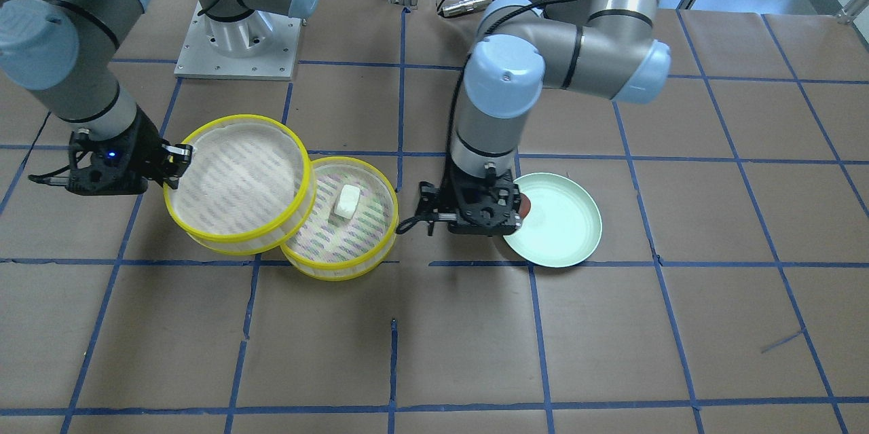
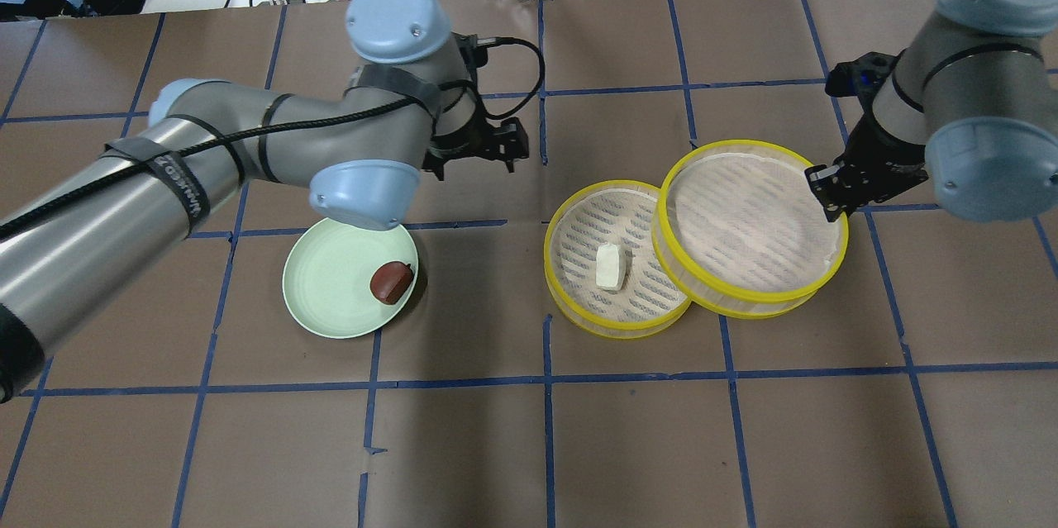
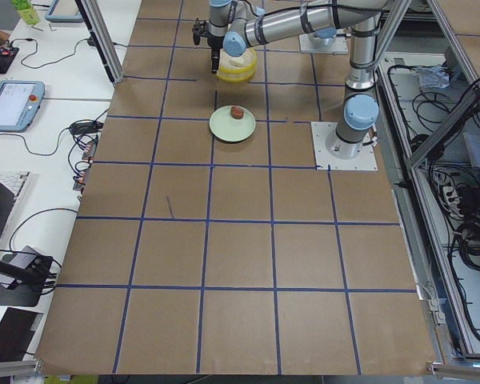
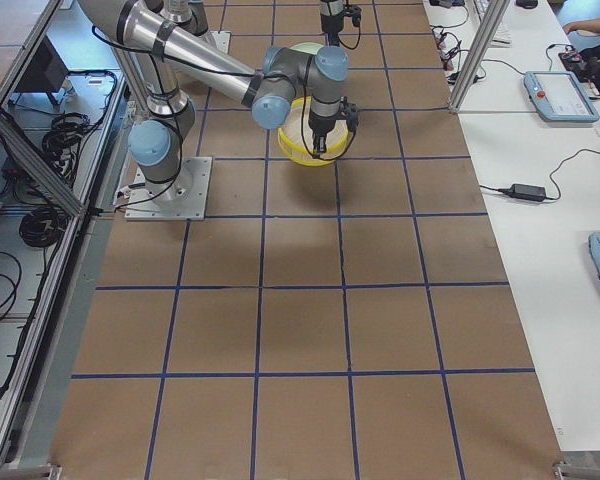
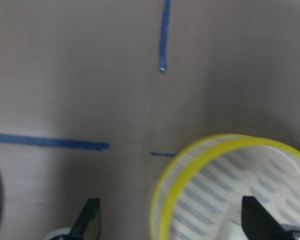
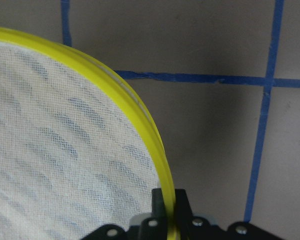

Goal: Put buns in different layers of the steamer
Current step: 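Return left gripper to bowl while right gripper places top tier back on base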

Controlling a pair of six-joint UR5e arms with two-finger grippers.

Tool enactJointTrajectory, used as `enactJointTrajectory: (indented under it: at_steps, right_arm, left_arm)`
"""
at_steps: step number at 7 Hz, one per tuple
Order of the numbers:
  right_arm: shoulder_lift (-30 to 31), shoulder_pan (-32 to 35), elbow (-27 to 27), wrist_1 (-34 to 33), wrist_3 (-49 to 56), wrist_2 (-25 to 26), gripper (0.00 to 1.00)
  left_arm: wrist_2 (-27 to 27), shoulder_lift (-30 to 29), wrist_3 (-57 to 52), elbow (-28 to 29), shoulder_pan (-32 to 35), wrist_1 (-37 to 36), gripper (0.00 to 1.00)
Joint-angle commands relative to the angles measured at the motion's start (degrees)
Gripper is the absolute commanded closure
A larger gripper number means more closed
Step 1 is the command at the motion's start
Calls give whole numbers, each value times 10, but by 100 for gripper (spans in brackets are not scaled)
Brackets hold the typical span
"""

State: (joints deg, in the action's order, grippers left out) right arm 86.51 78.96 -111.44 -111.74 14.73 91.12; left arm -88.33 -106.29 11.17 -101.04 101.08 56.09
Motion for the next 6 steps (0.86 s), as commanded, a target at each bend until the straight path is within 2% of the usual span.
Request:
enactJointTrajectory:
  at_steps: [1,2,6]
  right_arm:
    - [-14,97,2,-52,-112,-8,96]
    - [-31,125,3,-72,-130,-6,95]
    - [-42,152,-2,-75,-146,4,95]
  left_arm:
    - [-5,20,-86,-86,-88,27,0]
    - [-5,21,-92,-118,-105,23,0]
    - [-3,23,-69,-160,-109,24,0]
